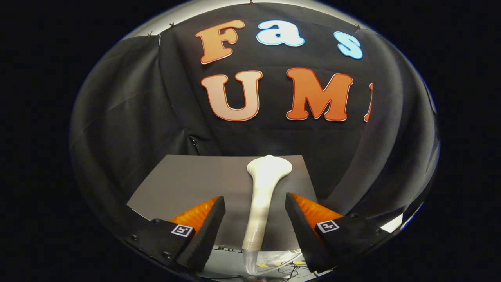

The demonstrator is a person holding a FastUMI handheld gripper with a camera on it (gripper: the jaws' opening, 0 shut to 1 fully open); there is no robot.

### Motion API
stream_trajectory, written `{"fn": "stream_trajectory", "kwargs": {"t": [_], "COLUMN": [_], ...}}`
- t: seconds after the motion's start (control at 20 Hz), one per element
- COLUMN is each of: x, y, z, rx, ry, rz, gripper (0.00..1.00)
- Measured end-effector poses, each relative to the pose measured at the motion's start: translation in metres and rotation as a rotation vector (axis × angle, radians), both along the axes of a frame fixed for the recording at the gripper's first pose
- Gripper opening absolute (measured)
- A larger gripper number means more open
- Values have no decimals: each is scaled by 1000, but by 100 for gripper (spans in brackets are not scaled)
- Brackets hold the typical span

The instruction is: Iron the clothes twice with a garment steamer, once on the left side and once on the right side.

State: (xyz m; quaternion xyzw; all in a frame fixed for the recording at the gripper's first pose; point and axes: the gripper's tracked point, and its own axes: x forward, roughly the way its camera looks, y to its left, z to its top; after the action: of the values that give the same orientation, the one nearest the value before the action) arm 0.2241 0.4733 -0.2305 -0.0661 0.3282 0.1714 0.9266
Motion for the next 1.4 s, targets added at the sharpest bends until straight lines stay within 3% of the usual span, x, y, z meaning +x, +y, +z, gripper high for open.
{"fn": "stream_trajectory", "kwargs": {"t": [0.4,0.7,0.85,0.95,1.0,1.25,1.4], "x": [39,55,61,62,59,57,51], "y": [2,7,1,-5,-5,-3,3], "z": [-62,-86,-92,-99,-100,-105,-88], "rx": [-77,-107,-135,-137,-113,-21,6], "ry": [109,153,158,180,203,233,158], "rz": [-66,-78,-97,-112,-119,-130,-88], "gripper": [97,79,77,67,56,47,45]}}
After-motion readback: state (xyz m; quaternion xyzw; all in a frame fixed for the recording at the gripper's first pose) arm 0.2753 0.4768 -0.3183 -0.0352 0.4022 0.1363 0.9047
